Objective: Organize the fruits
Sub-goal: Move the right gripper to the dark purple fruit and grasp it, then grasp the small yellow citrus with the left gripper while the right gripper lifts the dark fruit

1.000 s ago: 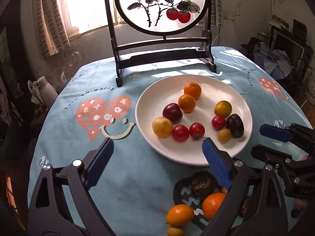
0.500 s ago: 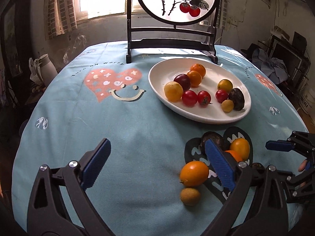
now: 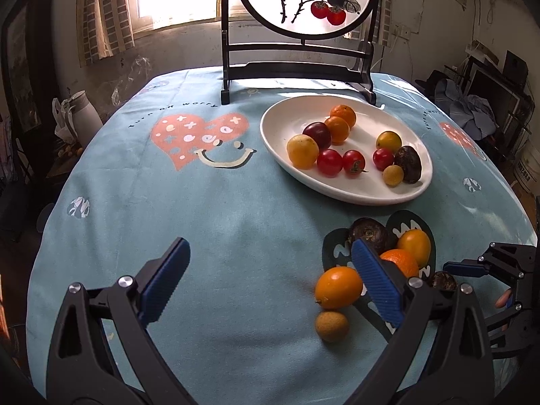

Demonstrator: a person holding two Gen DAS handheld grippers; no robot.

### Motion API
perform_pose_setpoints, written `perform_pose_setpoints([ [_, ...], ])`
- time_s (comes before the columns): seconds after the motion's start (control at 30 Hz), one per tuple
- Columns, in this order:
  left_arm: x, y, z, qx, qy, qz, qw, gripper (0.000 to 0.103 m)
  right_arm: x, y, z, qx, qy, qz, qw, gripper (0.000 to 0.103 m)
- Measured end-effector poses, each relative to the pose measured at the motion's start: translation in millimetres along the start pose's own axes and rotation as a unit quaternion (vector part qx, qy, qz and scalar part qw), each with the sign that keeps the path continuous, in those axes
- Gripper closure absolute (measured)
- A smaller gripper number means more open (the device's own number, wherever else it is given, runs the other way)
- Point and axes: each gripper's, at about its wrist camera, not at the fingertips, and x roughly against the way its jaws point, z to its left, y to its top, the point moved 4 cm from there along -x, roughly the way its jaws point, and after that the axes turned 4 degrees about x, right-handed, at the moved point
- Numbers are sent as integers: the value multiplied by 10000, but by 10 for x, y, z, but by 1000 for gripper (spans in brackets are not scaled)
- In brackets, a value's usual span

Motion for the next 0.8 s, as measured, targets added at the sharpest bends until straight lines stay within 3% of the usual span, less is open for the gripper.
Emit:
perform_pose_setpoints([
  [0.3, -38, -17, 66, 113, 125, 60, 9998, 5, 7, -19, 10, 3, -38, -32, 10000, 48],
  [0.43, -40, -26, 83, 89, 191, 68, 9998, 5, 22, -24, 36, 43, -17, -43, 10000, 56],
  [0.6, 44, -35, 65, 14, -60, 22, 10000, 5, 36, -27, 23, -39, 50, -67, 10000, 59],
  [0.7, 70, -110, -32, -326, -345, 133, 9988, 6, 40, -26, -3, -193, 88, -97, 9997, 59],
  [0.8, 95, -234, -150, -657, -583, 241, 9958, 28, 34, -27, 6, -202, 39, -120, 9997, 59],
])
